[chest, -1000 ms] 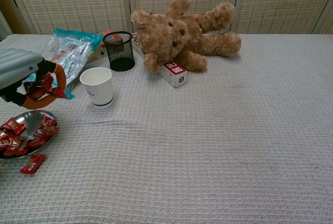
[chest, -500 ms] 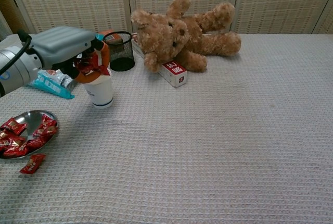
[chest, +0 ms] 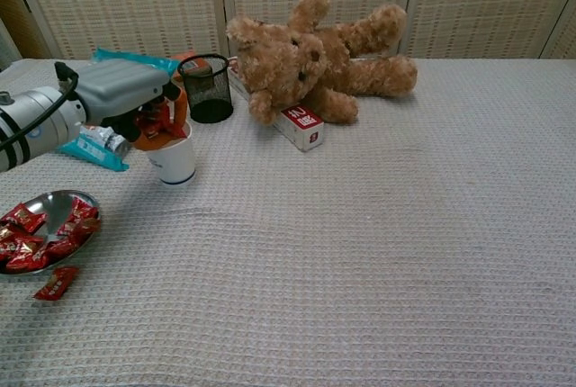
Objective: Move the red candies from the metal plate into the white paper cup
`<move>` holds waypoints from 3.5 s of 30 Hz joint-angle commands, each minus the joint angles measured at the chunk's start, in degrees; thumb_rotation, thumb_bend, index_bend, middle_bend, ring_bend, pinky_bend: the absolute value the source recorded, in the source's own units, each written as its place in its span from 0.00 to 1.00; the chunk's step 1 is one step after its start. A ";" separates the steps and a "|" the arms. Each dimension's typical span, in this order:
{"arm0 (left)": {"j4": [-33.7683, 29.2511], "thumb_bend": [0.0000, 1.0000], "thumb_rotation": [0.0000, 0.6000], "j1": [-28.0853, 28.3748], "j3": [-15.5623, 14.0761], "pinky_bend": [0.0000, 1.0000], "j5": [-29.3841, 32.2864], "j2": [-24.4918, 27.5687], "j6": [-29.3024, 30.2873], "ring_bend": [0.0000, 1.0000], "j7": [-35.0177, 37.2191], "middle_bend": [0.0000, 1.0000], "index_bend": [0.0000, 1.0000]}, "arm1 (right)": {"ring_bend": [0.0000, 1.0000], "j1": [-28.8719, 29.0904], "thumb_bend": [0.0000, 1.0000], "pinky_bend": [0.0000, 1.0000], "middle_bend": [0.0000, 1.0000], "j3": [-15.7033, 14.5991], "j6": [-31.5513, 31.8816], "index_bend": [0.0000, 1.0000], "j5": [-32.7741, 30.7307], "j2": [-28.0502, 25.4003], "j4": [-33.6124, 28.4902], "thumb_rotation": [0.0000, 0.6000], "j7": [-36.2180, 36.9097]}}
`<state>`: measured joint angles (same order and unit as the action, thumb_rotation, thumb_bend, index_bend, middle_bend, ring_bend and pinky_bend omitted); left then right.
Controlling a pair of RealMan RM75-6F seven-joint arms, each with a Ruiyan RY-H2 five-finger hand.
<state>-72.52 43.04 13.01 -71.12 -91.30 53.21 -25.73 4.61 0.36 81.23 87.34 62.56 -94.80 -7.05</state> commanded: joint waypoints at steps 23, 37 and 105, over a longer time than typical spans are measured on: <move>1.81 0.50 1.00 2.30 -1.63 0.90 -0.94 0.00 0.50 0.47 4.51 0.52 0.41 | 0.00 -0.15 0.02 0.00 0.00 0.10 0.15 0.00 -0.25 -0.14 -0.19 1.00 -0.13; -2.24 0.48 1.00 1.54 -3.44 0.90 -1.35 3.62 0.91 0.44 4.07 0.44 0.35 | 0.00 -0.21 0.02 0.00 0.00 0.01 0.25 0.00 -0.05 -0.07 -0.27 1.00 -0.36; 8.15 0.37 1.00 -38.69 -21.08 0.95 -19.39 3.05 29.54 0.37 5.78 0.33 0.36 | 0.00 -0.53 0.02 0.00 0.00 -3.48 1.47 0.00 7.70 -1.08 -1.59 1.00 0.86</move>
<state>-64.82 4.30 -8.30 -90.52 -87.90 83.08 -20.17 4.08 -3.13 82.69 95.05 61.49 -96.39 -6.19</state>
